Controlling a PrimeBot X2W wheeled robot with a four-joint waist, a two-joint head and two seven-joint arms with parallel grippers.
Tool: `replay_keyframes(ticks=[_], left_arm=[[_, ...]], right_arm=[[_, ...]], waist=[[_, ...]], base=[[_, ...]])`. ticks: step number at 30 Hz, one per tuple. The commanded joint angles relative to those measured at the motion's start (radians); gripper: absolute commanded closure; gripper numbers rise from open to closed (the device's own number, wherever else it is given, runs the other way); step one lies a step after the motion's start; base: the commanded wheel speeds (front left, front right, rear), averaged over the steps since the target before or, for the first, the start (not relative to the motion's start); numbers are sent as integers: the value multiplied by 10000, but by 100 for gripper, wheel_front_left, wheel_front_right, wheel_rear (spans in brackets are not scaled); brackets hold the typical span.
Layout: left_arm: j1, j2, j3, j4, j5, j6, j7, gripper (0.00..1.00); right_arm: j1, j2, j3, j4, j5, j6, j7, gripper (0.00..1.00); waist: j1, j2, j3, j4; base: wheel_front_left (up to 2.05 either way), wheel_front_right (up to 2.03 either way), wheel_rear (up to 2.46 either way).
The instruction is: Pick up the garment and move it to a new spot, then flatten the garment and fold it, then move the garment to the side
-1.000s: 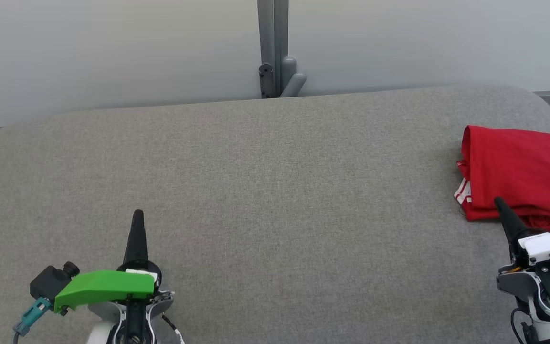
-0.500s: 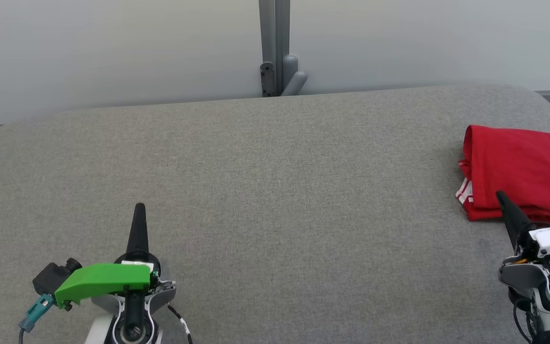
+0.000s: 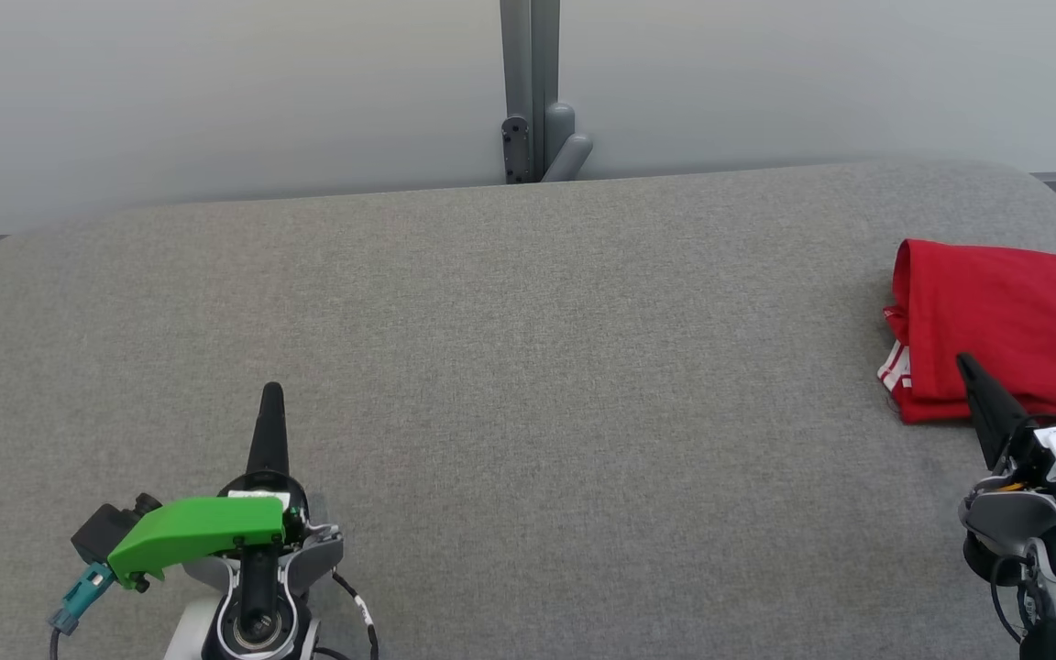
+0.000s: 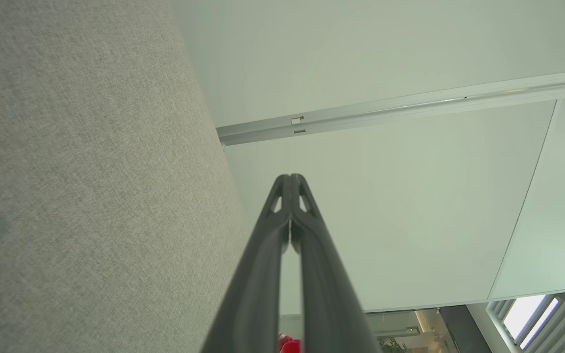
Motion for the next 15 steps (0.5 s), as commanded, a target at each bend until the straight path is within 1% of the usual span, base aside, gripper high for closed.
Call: replay_keyframes(ticks=[1,15], left_arm=[[-227,0,8,28,-197,-85,-41,100],[-432,-99,-23,227,-1045,-193,-52,100]], right_arm=[[-181,-55,-76,51,192,5,79,100],[-430,-59,-288,373,1039,4,363,100]], waist=[[0,-1,3,4],[0,-1,38,35]], base=[[0,0,0],[0,0,0]])
